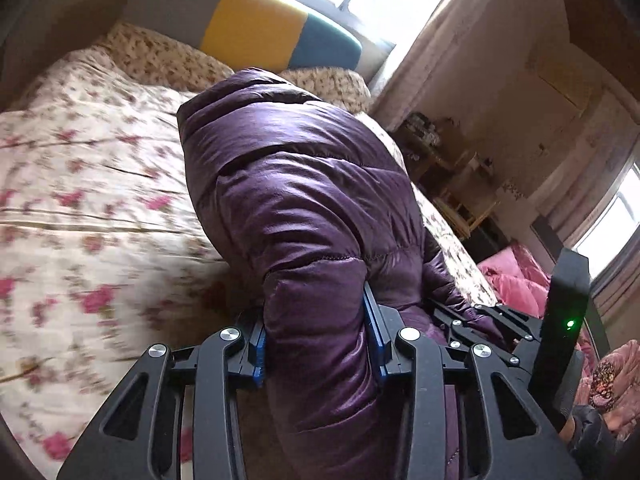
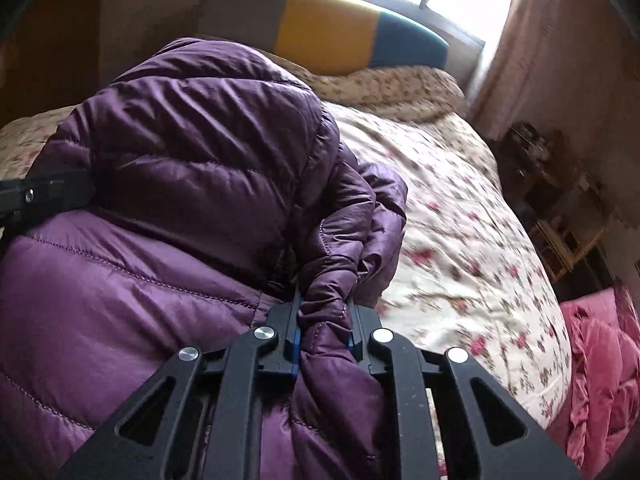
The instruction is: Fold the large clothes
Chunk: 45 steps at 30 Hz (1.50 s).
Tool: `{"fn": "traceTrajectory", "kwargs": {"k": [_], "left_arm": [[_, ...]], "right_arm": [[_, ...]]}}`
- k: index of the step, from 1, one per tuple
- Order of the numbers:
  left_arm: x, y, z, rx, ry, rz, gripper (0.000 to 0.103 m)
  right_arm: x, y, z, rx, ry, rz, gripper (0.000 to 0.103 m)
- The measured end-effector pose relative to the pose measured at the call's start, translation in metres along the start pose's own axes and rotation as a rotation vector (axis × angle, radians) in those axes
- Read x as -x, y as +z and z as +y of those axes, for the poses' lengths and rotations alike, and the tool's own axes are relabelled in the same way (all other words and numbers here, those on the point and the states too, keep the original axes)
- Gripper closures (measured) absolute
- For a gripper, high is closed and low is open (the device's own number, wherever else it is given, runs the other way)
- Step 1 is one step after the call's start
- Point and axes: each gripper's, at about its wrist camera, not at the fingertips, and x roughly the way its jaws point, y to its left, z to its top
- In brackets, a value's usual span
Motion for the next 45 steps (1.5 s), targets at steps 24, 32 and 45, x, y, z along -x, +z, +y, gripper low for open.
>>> {"fn": "traceTrajectory", "kwargs": {"k": [24, 32, 45], "left_arm": [[0.172, -0.052, 0.149, 0.263, 0.491, -0.12, 0.035], [0.147, -0.069, 0.149, 0.317, 0.545, -0.142, 0.034], [0.175, -0.047, 0.122, 0.251, 0.685, -0.207, 0.034]], "right_arm": [[0.008, 0.029, 0.212, 0.249, 0.249, -0.116, 0.077], [-0.027, 0.019, 0.209, 0.233, 0.265, -0.115, 0.079], [-0.001, 0.04, 0.198, 0.19, 0.244, -0.114, 0.055]]}}
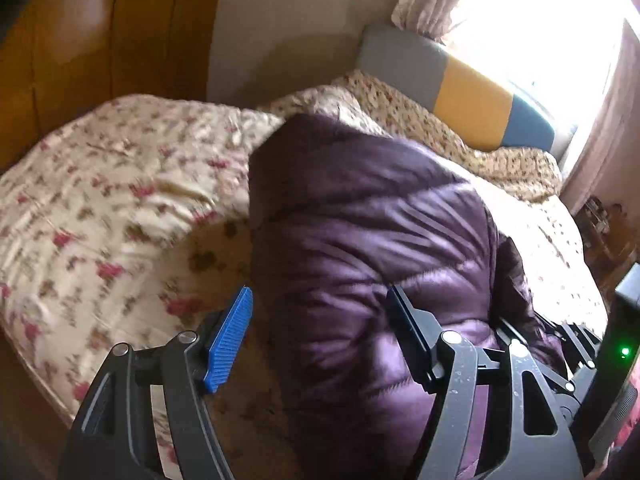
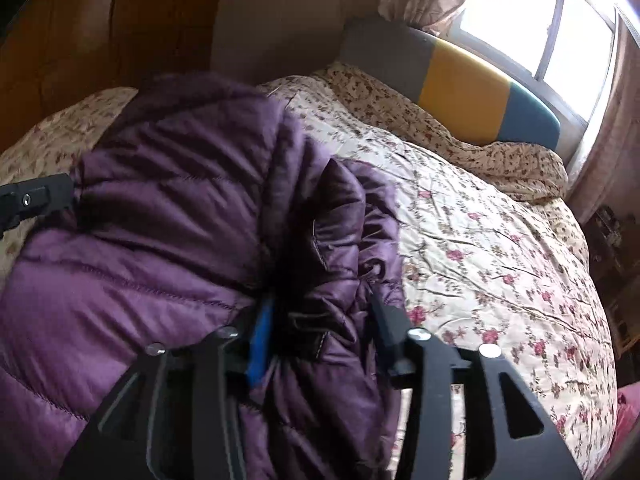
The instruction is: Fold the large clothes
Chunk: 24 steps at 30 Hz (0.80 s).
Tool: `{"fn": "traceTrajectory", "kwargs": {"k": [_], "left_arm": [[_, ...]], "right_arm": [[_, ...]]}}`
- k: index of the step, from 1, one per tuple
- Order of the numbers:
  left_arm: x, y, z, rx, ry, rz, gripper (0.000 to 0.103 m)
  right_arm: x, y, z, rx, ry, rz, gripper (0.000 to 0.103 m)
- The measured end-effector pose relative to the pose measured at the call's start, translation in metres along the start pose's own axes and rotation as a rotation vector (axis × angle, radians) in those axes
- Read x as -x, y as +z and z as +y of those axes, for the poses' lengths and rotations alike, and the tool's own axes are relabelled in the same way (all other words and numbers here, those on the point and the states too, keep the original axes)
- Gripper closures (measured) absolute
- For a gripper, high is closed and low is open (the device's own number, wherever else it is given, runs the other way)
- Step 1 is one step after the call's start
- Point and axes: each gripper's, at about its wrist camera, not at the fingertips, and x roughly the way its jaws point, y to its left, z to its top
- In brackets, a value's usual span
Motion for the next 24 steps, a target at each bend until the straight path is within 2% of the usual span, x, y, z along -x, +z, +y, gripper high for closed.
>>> {"fn": "traceTrajectory", "kwargs": {"k": [10, 12, 15, 17, 21, 24], "left_arm": [[0.002, 0.034, -0.001, 0.049, 0.027, -0.046, 0.034], [-0.002, 0.038, -0.004, 0.051, 0.02, -0.043, 0.029], [-0.008, 0.047, -0.012, 0.033, 0.018, -0.043, 0.027], [-0.015, 0.05, -0.017, 0.011, 0.021, -0.036, 0.027], [-0.032, 0.048, -0.027, -0.031, 0.013, -0.005, 0.027], [-0.04, 0.044, -0.033, -0.06, 0.005, 0.011, 0.027]], "right_arm": [[0.025, 0.045, -0.004, -0.062, -0.04, -0.035, 0.053], [0.024, 0.053, -0.002, -0.068, -0.058, -0.041, 0.053], [0.012, 0.065, -0.003, -0.067, -0.086, -0.035, 0.053], [-0.004, 0.069, -0.005, -0.071, -0.102, 0.0, 0.053], [-0.03, 0.059, -0.012, -0.078, -0.11, 0.067, 0.053], [-0.04, 0.049, -0.015, -0.079, -0.106, 0.079, 0.053]]}}
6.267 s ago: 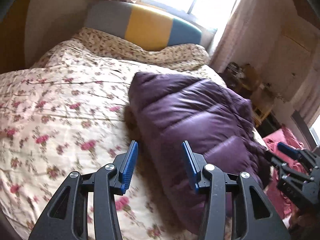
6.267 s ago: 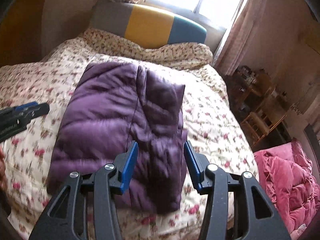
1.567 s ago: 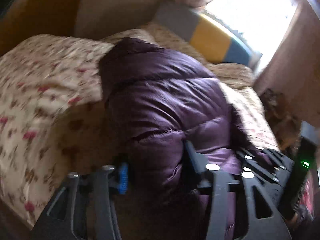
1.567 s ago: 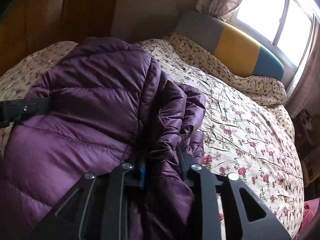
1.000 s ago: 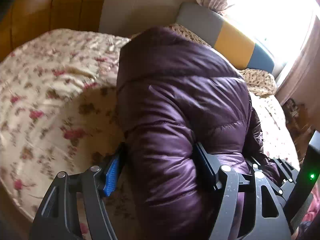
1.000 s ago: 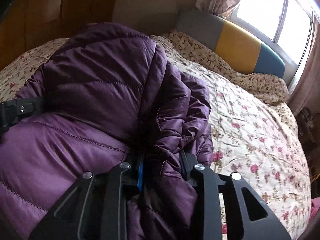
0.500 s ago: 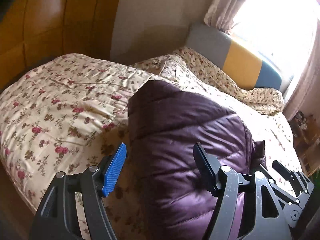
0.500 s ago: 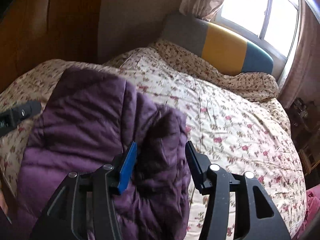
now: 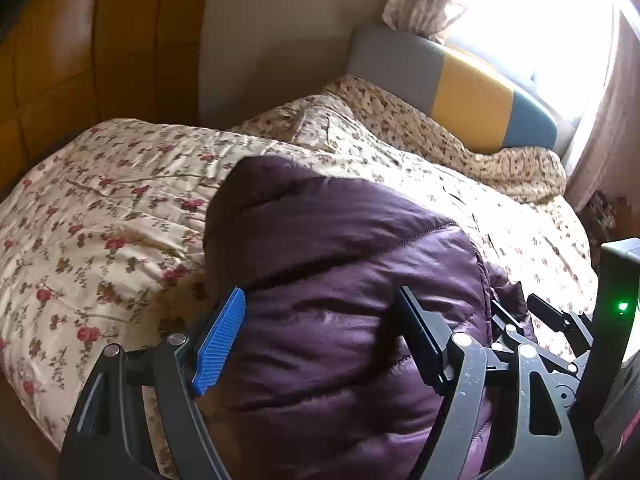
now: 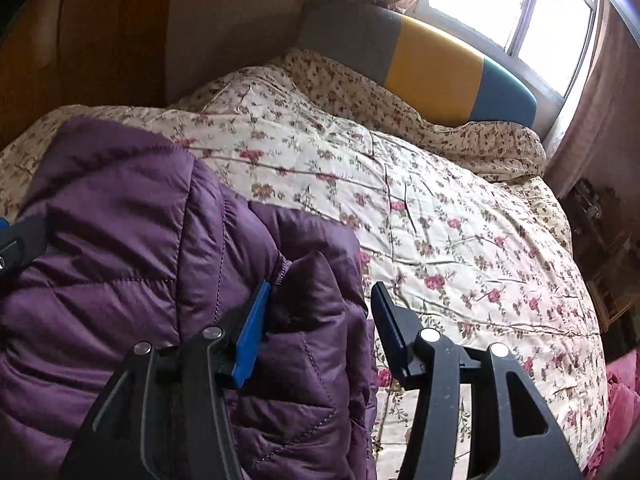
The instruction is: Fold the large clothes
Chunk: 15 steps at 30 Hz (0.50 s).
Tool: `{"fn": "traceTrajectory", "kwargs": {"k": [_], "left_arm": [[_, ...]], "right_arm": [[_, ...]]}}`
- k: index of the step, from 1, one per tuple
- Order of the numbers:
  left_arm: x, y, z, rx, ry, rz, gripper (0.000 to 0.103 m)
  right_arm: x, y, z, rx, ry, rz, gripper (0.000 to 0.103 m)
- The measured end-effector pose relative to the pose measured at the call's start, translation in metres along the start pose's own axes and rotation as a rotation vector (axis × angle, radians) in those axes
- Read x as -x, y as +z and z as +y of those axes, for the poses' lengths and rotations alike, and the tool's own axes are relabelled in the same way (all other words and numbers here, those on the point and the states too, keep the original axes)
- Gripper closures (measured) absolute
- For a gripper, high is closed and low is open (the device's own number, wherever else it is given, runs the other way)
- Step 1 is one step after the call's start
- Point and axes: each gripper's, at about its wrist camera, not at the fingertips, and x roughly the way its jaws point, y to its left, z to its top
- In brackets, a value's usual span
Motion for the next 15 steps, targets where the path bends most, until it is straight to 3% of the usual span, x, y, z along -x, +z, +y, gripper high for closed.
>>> {"fn": "traceTrajectory", "kwargs": {"k": [15], "left_arm": [[-0.017, -0.024, -0.017, -0.082, 0.018, -0.012, 0.027]], "right_arm": [[-0.032, -0.016, -0.001, -0.015, 0.056, 0.033, 0.053]]}}
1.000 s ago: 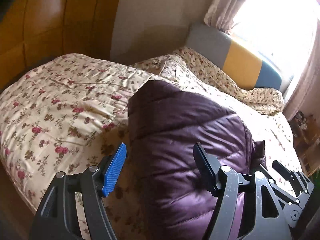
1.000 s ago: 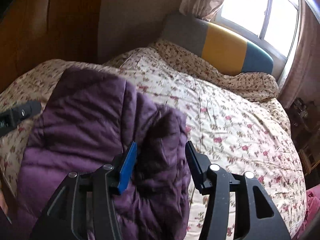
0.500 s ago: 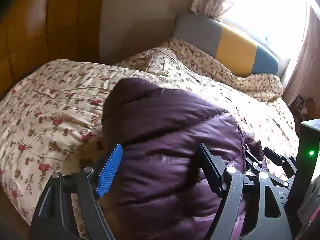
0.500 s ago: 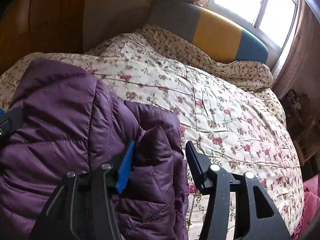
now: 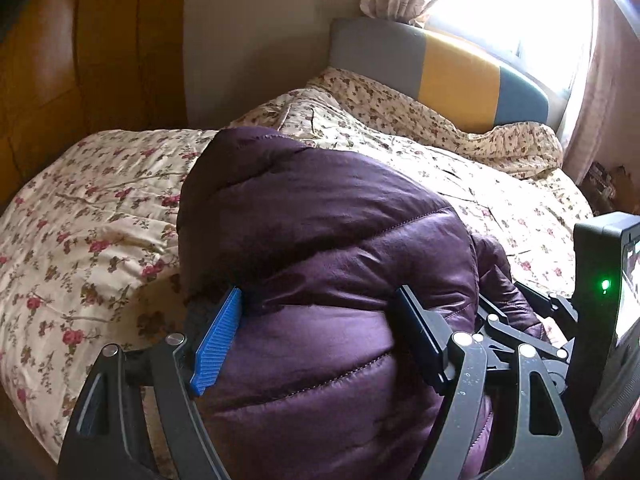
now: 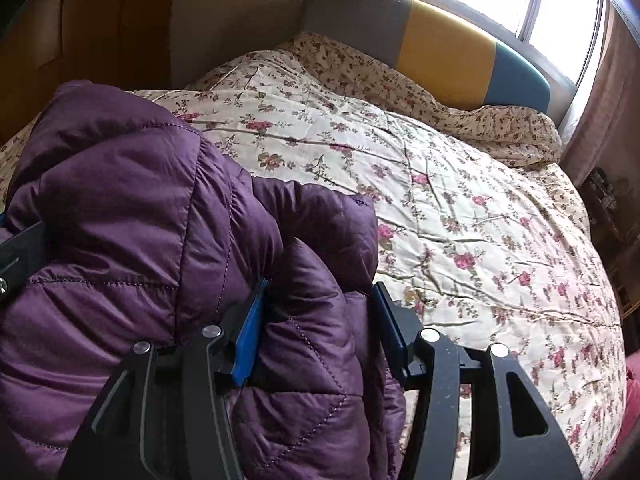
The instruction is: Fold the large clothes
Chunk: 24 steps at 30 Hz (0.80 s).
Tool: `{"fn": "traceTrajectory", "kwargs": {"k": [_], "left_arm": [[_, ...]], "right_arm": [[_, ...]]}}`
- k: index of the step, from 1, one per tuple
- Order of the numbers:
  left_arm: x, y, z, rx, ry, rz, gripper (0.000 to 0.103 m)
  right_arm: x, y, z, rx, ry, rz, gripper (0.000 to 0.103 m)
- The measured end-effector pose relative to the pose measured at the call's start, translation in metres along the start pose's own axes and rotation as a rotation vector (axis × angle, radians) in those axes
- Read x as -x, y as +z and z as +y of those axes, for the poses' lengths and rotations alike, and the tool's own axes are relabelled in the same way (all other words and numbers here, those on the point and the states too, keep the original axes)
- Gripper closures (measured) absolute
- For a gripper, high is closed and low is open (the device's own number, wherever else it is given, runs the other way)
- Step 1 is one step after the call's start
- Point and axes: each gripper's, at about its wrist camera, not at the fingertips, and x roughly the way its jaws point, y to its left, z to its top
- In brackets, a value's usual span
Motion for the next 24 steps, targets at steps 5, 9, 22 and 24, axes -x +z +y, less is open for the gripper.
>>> {"fn": "traceTrajectory", "kwargs": {"k": [5, 9, 22, 24], "left_arm": [[-0.005, -0.006, -0.002, -0.002, 0.012, -0.002, 0.026], [-0.005, -0.006, -0.001, 0.0, 0.016, -0.004, 0.026], [0.027, -0.007, 0.003, 0.007, 0.04, -0.057, 0.022], [0.032, -0.009, 0.004, 0.008, 0.04, -0.064, 0.022]], "right_arm": [[-0.005, 0.001, -0.005, -0.006, 0.014, -0.002, 0.053], [-0.004, 0.001, -0.007, -0.01, 0.013, -0.004, 0.052], [0.023, 0.003, -0.015, -0.017, 0.007, -0.053, 0.037], [0.03, 0.002, -0.015, -0.012, 0.01, -0.063, 0.036]]}}
